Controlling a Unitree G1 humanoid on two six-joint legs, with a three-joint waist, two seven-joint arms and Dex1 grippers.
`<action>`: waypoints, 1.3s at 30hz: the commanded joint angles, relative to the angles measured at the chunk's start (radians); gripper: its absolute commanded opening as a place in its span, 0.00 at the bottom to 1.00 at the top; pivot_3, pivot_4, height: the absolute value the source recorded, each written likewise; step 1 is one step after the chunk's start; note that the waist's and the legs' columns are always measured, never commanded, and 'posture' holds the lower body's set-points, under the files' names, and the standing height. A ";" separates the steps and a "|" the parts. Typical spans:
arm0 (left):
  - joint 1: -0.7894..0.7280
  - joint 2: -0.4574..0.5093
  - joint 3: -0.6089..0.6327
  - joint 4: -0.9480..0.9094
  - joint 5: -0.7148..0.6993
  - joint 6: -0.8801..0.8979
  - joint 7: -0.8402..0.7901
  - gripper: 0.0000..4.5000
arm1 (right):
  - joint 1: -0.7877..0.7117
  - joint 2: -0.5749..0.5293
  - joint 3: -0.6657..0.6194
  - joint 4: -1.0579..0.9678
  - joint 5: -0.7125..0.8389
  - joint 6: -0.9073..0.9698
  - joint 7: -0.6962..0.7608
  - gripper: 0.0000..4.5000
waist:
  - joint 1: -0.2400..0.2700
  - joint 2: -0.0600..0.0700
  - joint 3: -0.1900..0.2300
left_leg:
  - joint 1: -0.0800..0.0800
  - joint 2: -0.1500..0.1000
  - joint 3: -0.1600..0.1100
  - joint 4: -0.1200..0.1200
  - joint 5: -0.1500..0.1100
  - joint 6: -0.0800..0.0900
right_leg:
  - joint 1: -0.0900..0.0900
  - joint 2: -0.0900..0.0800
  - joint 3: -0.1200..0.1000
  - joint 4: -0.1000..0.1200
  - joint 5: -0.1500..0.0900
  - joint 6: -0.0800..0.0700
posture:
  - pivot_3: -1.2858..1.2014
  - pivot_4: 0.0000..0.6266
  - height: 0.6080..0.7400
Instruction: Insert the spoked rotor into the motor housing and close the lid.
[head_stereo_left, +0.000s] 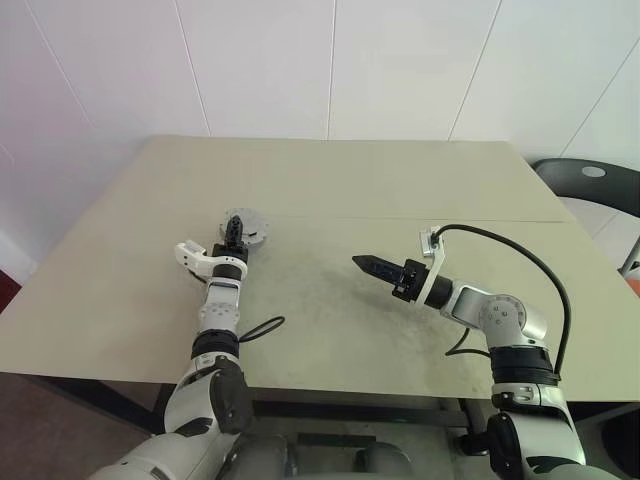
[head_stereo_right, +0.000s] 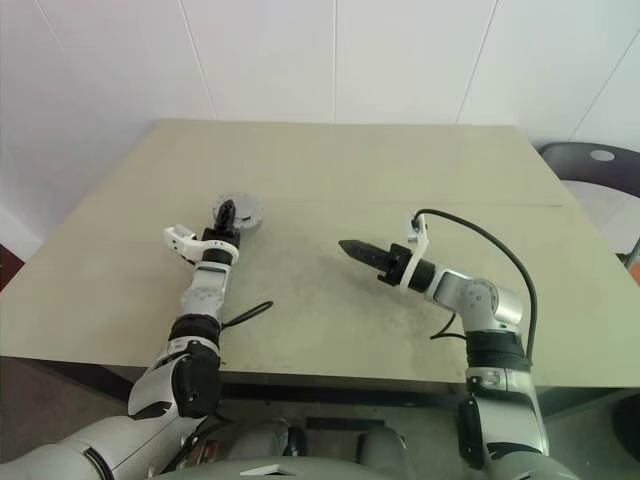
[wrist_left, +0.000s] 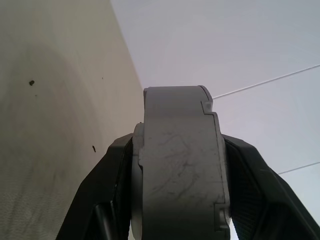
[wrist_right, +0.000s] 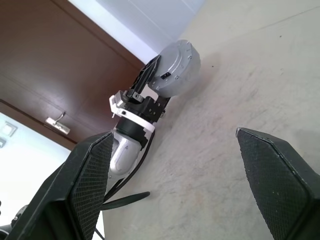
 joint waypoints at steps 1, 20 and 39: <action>-0.015 0.014 -0.012 -0.062 0.006 -0.021 0.004 0.48 | -0.010 -0.007 0.000 -0.039 0.007 -0.013 0.013 0.91 | 0.000 0.000 0.000 | 0.000 0.000 0.000 0.000 0.000 0.000 | 0.000 0.000 0.000 0.000 0.000 0.000 | 0.52 0.00 1.00; -0.009 0.028 -0.009 -0.034 0.066 -0.098 0.091 0.48 | -0.020 -0.008 0.020 -0.020 -0.016 -0.031 0.032 0.91 | 0.000 0.000 0.000 | 0.000 0.000 0.000 0.000 0.000 0.000 | 0.000 0.000 0.000 0.000 0.000 0.000 | 0.52 0.00 1.00; -0.006 0.038 -0.015 0.010 0.109 -0.121 0.163 0.48 | -0.017 -0.001 0.036 -0.020 -0.021 -0.033 0.038 0.91 | 0.000 0.000 0.000 | 0.001 0.000 0.000 0.001 0.000 0.000 | 0.000 0.000 0.000 0.001 0.000 0.000 | 0.52 0.00 1.00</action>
